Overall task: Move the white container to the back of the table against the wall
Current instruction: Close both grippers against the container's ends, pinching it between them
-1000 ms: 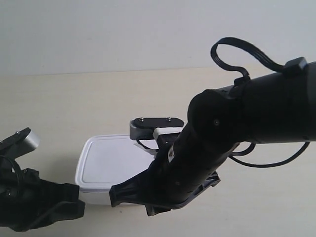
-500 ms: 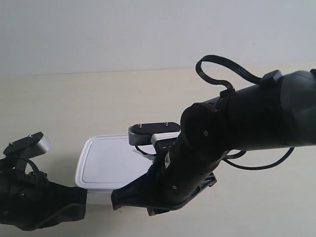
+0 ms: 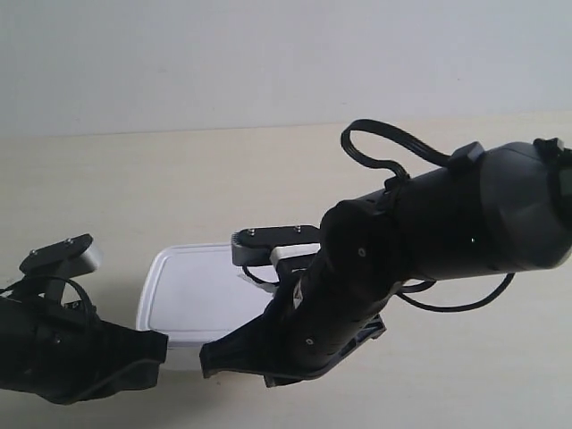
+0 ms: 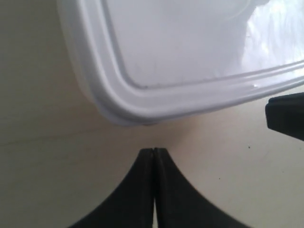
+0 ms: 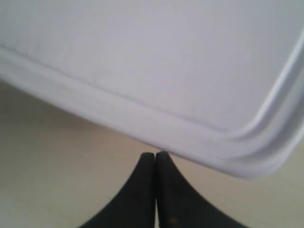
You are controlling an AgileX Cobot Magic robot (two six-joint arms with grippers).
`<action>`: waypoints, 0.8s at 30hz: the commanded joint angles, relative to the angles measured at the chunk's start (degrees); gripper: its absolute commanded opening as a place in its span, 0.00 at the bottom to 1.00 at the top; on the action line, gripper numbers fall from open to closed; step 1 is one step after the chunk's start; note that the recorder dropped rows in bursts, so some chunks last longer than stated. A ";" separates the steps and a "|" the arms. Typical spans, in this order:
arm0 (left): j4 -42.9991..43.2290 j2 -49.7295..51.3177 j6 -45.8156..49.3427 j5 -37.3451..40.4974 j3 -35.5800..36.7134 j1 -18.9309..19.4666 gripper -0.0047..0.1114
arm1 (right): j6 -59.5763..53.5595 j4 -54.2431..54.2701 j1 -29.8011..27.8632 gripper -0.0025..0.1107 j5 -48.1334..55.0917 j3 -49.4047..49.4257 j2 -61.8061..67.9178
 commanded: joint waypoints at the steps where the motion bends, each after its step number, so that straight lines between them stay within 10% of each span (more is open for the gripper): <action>1: 0.34 0.22 2.10 -3.04 -0.42 -0.44 0.04 | 0.13 -0.62 -2.56 0.02 -1.20 0.28 0.51; 15: -1.16 0.22 4.71 -3.70 -0.42 -0.44 0.04 | -0.94 -0.51 -5.34 0.02 -3.57 0.14 0.70; 24: -16.80 0.80 17.18 0.27 -0.42 -0.44 0.04 | -0.94 -0.11 -5.34 0.02 -4.67 0.14 0.70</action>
